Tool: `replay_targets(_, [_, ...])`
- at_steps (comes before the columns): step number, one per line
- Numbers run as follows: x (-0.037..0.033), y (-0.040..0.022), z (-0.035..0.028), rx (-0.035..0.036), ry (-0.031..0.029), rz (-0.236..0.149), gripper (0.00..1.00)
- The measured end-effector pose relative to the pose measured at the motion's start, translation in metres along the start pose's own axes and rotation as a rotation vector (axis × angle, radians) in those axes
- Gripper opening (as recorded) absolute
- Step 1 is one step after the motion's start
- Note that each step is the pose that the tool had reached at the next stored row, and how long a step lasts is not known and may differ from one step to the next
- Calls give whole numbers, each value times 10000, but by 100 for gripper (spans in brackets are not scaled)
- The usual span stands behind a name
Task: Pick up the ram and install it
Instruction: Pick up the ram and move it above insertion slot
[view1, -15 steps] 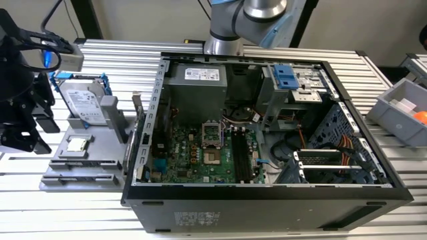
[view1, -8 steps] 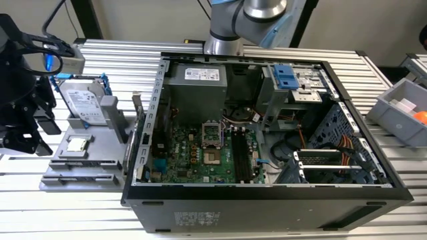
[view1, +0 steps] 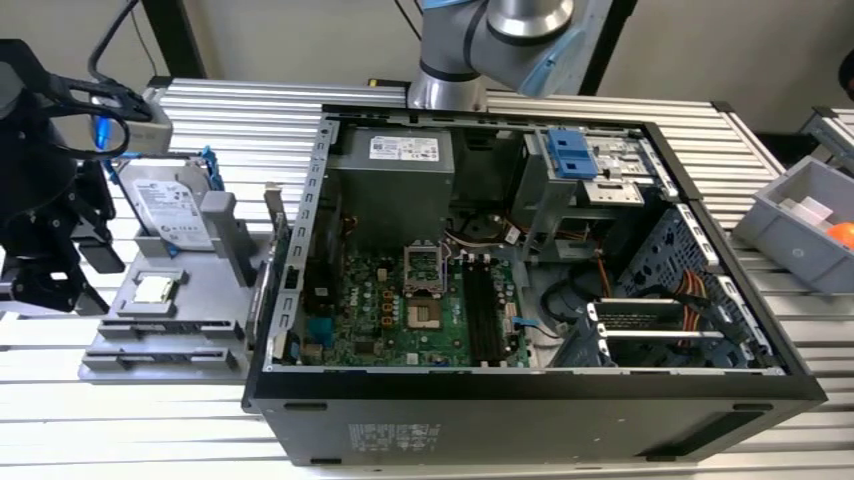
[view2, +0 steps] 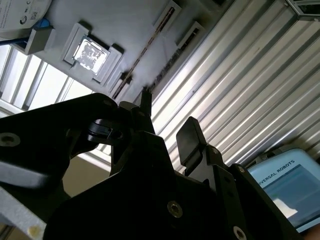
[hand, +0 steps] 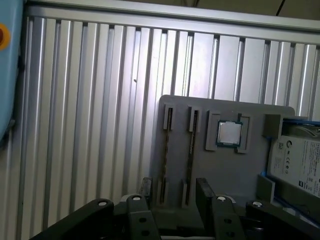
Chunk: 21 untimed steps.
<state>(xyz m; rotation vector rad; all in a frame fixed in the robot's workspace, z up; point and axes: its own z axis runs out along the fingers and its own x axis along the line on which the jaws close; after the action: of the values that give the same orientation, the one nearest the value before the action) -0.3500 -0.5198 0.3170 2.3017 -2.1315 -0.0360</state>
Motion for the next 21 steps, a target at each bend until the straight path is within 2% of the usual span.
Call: replay_targets(21, [1, -1, 72, 0, 0, 9, 100])
